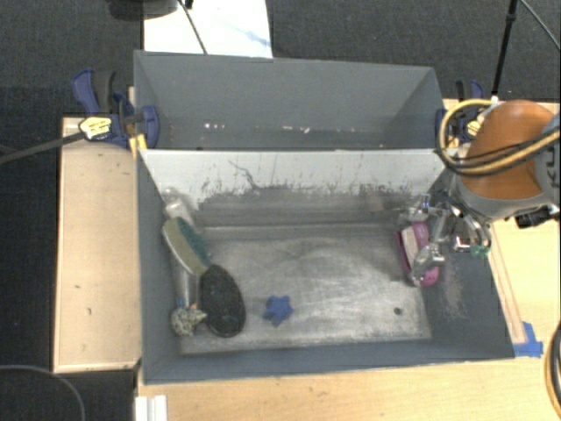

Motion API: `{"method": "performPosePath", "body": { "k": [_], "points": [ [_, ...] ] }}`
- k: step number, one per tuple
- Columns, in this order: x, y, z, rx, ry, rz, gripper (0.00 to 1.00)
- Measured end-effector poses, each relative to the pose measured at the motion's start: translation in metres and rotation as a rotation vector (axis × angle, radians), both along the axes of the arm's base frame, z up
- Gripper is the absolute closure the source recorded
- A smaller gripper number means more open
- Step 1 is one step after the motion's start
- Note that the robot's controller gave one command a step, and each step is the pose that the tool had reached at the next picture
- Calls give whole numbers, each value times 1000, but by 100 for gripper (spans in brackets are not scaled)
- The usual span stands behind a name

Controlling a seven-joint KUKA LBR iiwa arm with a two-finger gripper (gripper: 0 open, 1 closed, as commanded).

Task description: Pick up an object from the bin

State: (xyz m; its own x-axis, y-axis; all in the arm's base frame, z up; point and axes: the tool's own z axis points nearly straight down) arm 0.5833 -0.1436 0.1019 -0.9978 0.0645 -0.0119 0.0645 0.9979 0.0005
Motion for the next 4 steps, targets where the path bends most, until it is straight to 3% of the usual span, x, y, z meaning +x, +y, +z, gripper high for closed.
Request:
{"method": "performPosePath", "body": {
  "k": [1,2,3,4],
  "points": [
    [3,-6,-8,5,5,10,0],
    [-6,-7,4,0,10,38,0],
    [9,4,-29,20,11,211,0],
    [-4,-6,18,-2,5,298,0]
  ]
}}
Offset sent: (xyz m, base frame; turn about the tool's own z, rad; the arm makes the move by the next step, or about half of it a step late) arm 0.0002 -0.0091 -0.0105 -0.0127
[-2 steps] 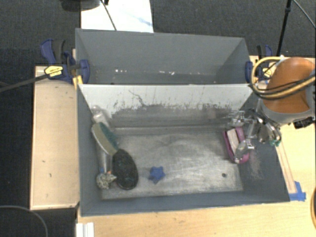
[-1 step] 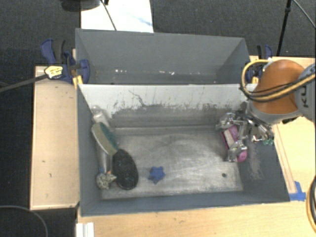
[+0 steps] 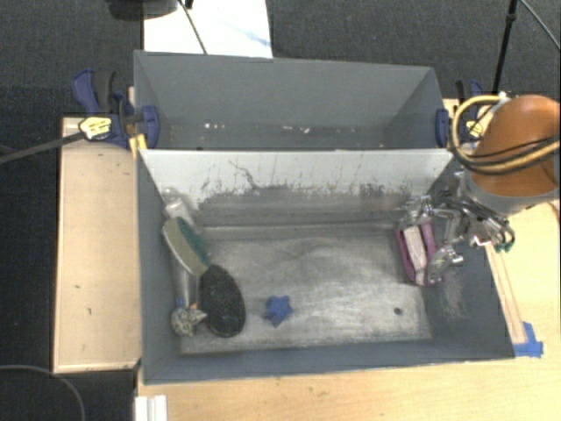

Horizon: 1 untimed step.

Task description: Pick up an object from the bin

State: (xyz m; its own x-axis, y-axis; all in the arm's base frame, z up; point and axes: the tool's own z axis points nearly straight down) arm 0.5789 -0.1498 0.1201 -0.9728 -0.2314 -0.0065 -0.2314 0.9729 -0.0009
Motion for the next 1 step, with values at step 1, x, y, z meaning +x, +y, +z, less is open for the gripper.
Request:
{"method": "performPosePath", "body": {
  "k": [1],
  "points": [
    [15,11,-41,22,5,618,0]
  ]
}}
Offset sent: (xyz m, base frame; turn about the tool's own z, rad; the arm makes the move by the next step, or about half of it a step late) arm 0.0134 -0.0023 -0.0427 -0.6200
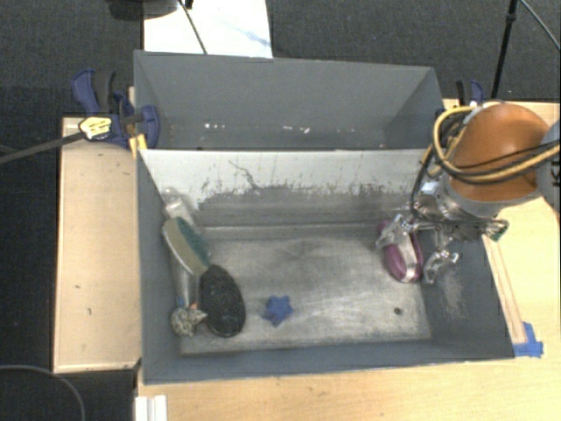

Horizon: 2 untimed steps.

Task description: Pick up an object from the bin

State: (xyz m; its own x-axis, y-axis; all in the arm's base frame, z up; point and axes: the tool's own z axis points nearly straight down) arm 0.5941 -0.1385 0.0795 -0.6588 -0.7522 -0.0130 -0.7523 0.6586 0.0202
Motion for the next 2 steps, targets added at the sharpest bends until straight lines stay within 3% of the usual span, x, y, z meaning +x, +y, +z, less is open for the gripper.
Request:
{"method": "performPosePath", "body": {
  "k": [1,2],
  "points": [
    [-1,-4,-1,-6,0,-1,100],
    [-20,-7,167,-24,-20,237,100]
  ]
}}
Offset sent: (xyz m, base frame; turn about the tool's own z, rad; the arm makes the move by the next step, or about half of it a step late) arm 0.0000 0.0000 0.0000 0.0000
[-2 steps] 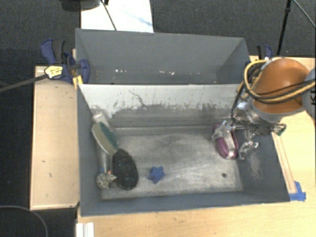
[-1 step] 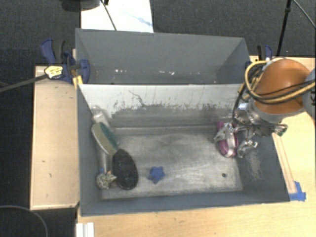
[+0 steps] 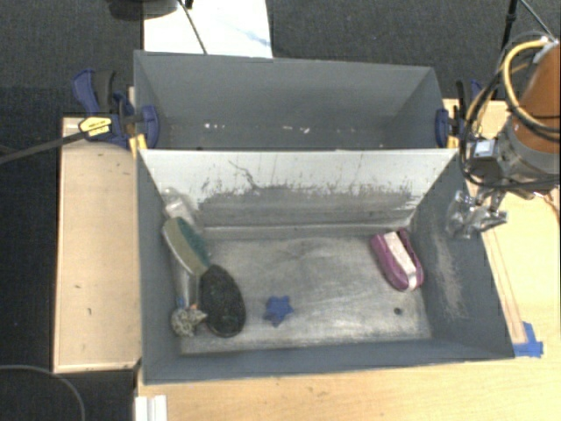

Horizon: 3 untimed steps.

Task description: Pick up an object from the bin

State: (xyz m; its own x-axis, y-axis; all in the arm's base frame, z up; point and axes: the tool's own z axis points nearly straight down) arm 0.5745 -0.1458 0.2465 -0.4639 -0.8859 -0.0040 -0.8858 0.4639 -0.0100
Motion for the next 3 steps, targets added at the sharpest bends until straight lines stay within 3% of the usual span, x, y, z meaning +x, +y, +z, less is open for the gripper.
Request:
{"method": "performPosePath", "body": {
  "k": [1,2,3],
  "points": [
    [-21,22,-87,6,14,-327,100],
    [18,84,-75,10,4,-500,100],
    [17,81,-76,6,5,-504,0]
  ]
}}
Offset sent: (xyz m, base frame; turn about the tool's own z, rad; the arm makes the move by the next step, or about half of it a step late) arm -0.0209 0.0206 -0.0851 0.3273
